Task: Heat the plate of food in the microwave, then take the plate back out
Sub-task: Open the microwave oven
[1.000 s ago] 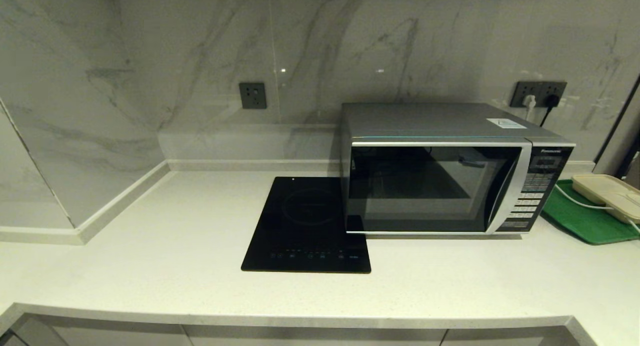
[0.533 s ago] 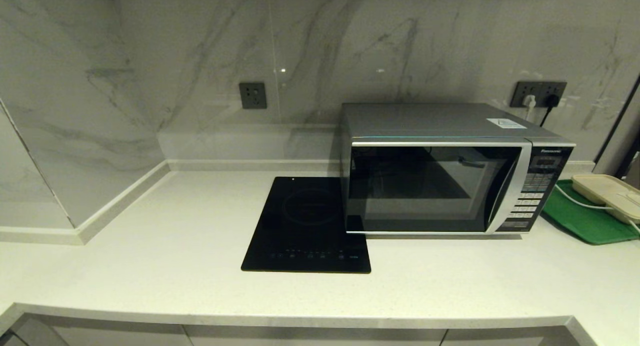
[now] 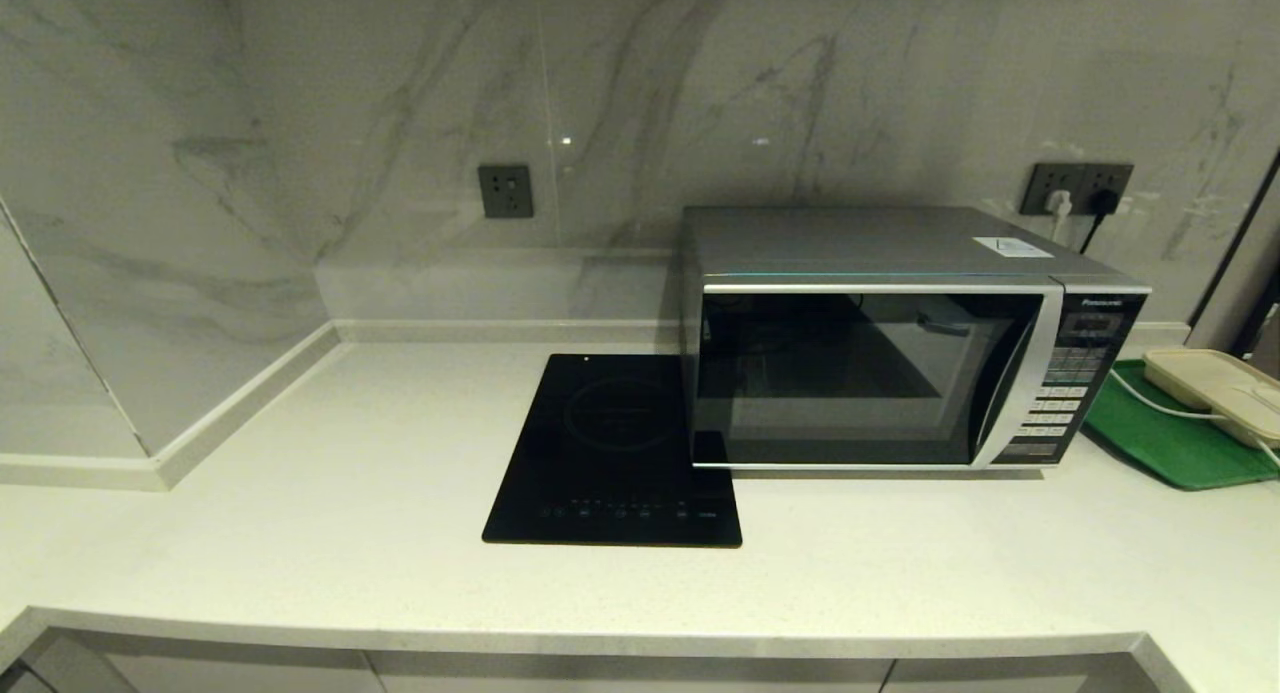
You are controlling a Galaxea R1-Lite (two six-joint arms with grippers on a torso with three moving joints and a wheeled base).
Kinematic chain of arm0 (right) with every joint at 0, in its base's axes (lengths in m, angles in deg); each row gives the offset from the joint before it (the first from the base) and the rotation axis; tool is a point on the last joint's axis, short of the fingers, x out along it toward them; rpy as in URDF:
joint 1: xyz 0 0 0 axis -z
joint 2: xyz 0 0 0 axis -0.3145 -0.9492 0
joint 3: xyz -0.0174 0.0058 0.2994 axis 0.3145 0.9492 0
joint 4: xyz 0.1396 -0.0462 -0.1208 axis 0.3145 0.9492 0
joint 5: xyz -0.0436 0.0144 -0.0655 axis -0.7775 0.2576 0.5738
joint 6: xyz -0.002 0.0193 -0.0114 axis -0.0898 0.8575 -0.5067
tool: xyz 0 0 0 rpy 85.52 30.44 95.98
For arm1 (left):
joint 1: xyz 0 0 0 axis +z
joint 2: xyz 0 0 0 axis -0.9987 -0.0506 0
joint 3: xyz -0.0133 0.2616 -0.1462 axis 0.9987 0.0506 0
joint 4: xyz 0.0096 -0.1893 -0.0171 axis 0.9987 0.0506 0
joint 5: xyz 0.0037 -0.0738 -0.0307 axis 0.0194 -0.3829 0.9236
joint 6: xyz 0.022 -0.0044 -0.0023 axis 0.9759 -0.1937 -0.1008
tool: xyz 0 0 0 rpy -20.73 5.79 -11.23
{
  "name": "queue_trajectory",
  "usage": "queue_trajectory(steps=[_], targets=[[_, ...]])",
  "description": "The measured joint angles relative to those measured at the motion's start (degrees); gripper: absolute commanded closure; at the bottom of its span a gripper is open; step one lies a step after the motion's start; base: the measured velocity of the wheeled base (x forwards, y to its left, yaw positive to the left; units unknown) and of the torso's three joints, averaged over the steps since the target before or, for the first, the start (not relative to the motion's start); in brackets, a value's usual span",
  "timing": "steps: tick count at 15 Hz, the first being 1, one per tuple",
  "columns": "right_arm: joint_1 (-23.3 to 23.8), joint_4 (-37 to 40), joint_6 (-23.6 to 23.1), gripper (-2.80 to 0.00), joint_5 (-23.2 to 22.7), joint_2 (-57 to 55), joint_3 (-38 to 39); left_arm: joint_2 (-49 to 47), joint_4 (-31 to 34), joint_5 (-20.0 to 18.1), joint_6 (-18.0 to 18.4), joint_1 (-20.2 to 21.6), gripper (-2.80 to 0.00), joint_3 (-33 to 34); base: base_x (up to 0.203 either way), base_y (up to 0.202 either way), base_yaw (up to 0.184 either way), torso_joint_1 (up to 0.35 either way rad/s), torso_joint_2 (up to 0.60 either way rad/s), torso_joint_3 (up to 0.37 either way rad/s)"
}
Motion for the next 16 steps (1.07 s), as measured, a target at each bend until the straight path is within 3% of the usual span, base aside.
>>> queue_trajectory(steps=[11, 14, 16], targets=[[0.00, -0.05, 0.16, 0.00, -0.12, 0.00, 0.00, 0.00, 0.00, 0.00, 0.02, 0.00, 0.00, 0.00, 0.000, 0.000, 0.000, 0.000, 0.00, 0.000], [0.00, 1.64, -3.44, 0.00, -0.57, 0.00, -0.43, 0.00, 0.01, 0.00, 0.00, 0.00, 0.00, 0.00, 0.000, 0.000, 0.000, 0.000, 0.00, 0.000], [0.00, 5.27, -3.41, 0.00, -0.36, -0.44, -2.33, 0.00, 0.00, -0.01, 0.02, 0.00, 0.00, 0.00, 0.000, 0.000, 0.000, 0.000, 0.00, 0.000]])
